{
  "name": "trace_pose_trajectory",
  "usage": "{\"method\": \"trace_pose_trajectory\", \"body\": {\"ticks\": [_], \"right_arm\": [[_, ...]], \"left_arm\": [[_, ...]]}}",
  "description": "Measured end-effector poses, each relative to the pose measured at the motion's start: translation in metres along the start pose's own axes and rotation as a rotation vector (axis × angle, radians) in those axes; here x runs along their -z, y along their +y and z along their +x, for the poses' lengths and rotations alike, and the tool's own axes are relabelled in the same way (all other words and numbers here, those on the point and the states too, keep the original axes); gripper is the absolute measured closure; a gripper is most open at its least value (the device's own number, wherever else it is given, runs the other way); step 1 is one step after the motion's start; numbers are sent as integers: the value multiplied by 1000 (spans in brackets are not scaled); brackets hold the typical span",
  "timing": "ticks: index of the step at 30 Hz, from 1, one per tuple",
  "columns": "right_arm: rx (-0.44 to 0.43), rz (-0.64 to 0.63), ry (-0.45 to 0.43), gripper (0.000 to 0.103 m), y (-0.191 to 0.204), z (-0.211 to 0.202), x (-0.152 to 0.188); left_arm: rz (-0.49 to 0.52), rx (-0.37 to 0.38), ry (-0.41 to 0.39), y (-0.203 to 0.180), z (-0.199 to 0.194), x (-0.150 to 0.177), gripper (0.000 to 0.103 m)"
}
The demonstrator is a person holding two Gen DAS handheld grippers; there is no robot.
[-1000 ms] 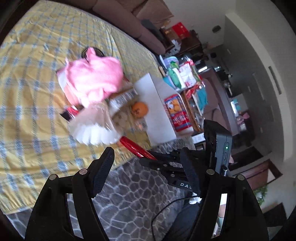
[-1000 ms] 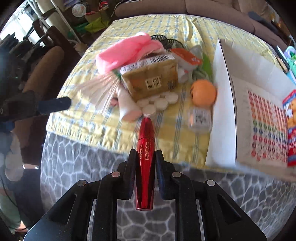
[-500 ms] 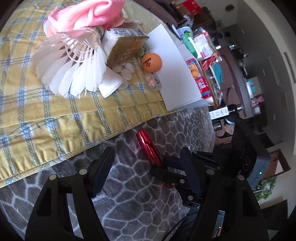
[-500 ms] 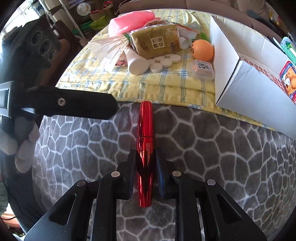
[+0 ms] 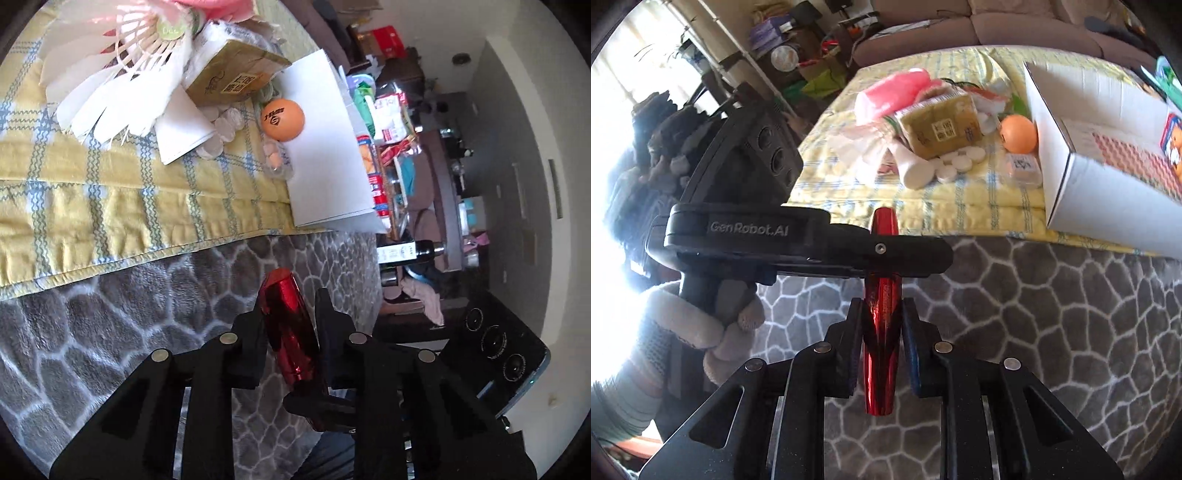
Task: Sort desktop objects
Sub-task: 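Carry the mascara tube with the right gripper into the white box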
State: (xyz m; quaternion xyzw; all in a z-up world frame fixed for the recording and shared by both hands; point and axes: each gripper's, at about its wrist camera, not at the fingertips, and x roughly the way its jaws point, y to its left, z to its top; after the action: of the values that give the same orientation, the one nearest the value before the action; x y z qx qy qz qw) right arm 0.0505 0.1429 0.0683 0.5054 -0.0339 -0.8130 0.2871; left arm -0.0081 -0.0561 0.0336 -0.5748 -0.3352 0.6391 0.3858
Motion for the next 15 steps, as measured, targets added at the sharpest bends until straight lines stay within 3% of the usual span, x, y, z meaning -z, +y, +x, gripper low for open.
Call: {"method": "trace_pose_trajectory", "body": {"ticks": [4,7,11,15], "right_arm": [[26,-73,-24,84,-5,-30,-9],[104,-198,-7,84,-14,-54,-25],[271,-375,64,84,-49,-90,-55],[372,-564,164,84,-92,-120,-73]], "left_arm": [[0,44,-43,-24,-3,-8,84],[25,58,-54,-58,7,-28,84],[56,105,-49,-108,36,-62,84],[90,111,0,-153,89,-92,82]]}}
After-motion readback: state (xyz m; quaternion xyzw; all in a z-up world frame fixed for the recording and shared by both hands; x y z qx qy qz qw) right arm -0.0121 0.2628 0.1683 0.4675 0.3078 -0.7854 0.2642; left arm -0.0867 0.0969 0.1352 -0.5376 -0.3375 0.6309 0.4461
